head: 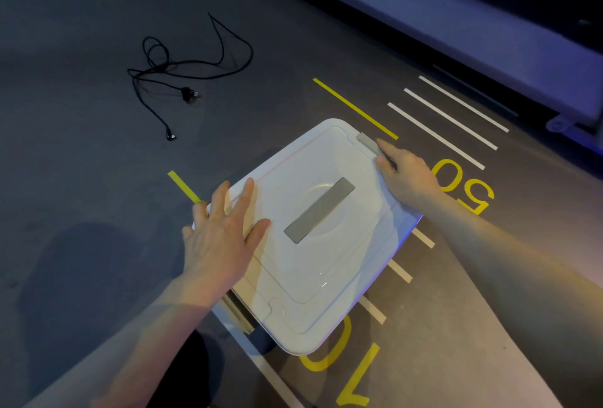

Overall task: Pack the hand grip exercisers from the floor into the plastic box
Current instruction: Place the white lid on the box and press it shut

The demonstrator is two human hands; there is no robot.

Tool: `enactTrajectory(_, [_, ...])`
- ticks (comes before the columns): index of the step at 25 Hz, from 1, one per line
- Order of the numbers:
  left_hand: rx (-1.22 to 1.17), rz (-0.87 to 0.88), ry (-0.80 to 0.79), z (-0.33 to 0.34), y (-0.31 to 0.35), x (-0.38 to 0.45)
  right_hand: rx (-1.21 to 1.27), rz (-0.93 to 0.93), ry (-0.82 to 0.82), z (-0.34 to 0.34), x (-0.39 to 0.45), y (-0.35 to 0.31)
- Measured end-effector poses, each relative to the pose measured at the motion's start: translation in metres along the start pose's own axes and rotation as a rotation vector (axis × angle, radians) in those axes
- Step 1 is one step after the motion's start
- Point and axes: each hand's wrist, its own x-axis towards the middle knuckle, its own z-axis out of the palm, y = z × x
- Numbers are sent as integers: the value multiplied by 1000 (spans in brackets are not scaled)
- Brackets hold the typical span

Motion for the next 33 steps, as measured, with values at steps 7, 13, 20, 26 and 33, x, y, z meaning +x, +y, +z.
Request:
enactTrajectory(7, [-473,-452,27,-4,6,-40,-359,-143,-209,18,-66,-51])
enactTrajectory(13, [-793,-687,-143,3,8,-67,-399,-329,-397,30,-141,-91])
enactTrajectory(20, [-846,-766,-61,3,24,-64,-526,-368,-454,34,-152,-93])
enactTrajectory(26, [-674,-734,-28,3,39,-64,-592,-376,-427,42,-151,-92])
enactTrajectory(33, [-578,-544,-33,-4,53,-75,-551,-368,-406,37,-156,-93])
